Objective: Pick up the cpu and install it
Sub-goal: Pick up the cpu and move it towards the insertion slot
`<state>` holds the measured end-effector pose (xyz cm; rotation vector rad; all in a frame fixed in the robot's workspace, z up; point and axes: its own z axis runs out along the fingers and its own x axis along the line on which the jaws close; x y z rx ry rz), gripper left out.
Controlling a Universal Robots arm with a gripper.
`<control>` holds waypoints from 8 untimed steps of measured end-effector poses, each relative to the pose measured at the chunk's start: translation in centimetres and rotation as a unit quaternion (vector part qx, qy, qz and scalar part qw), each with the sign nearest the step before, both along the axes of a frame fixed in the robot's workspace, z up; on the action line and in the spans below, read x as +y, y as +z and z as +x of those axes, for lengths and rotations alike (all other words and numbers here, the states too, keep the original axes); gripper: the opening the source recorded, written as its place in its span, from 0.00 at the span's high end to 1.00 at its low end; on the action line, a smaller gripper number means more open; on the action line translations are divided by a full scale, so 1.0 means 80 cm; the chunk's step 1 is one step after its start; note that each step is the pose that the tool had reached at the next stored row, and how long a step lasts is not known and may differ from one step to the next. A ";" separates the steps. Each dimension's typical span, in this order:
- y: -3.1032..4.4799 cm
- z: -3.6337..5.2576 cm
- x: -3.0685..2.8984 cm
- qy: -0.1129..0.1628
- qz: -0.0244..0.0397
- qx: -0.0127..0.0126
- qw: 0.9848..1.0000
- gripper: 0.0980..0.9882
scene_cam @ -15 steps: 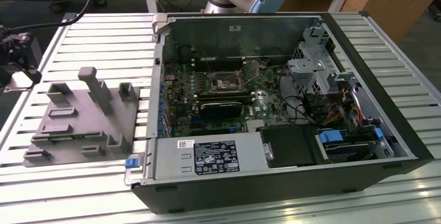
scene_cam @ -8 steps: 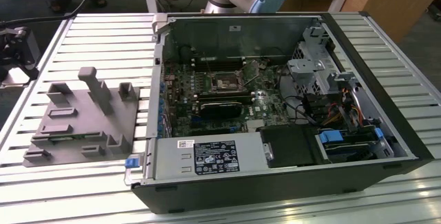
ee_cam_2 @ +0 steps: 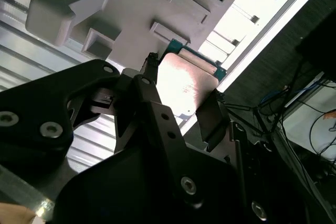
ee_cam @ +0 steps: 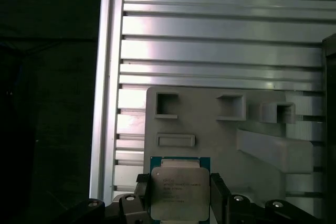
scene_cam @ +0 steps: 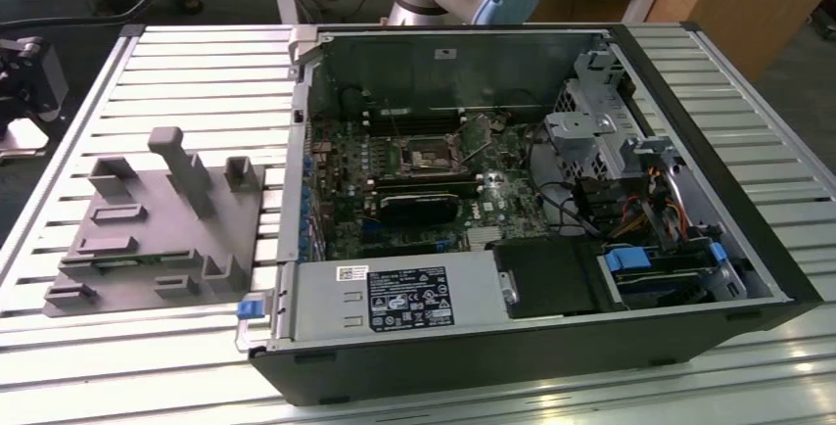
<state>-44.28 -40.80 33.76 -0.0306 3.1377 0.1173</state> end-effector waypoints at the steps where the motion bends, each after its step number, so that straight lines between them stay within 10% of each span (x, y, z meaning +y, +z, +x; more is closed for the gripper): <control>1: 0.0024 0.000 0.0002 0.000 0.000 0.000 1.000 0.50; 8: 0.0200 0.000 0.0010 0.000 0.000 0.000 1.000 0.50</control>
